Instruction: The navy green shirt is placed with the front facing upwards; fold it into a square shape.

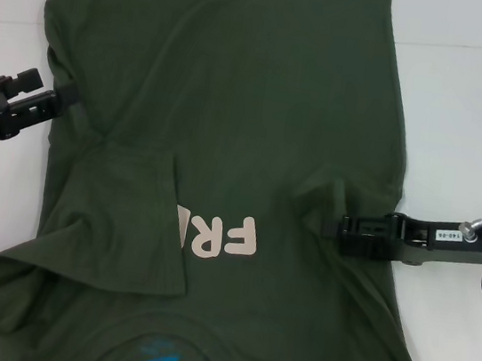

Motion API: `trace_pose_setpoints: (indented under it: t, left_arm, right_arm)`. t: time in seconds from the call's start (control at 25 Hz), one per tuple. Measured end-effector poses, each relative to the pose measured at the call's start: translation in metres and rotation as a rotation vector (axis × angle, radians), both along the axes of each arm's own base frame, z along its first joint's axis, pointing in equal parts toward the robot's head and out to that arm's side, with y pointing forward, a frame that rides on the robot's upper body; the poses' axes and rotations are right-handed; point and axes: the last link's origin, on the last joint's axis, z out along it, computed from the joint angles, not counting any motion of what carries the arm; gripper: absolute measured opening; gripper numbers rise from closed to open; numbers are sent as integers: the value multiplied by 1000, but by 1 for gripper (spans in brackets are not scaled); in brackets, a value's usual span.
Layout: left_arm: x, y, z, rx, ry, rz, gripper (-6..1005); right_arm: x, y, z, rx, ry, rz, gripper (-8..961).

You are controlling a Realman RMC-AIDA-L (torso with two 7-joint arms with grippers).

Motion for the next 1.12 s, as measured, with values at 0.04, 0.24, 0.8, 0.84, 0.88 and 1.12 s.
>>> trace_pose_setpoints:
  t: [0.04,0.24,0.8,0.84,0.88,1.12]
  left_arm:
    - [0,0,0,0,0,0,903]
    - [0,0,1,5,-5,1,903]
    - [0,-1,0,7,-9,4,904]
    - [0,-1,0,7,-9,4,904]
    - [0,-1,0,7,-9,3,904]
    - [1,0,-1,6,-11,0,903]
  right_arm:
    - [-1,1,-1,-3,0,5,758]
    - [-15,6,-10,-31,9,44,757]
    - [-20,10,-2,0,38,65,756]
    - [-19,10,-1,2,34,63,756]
    - [-19,10,-1,1,32,64,756]
    - [-17,11,-2,0,15,58,756]
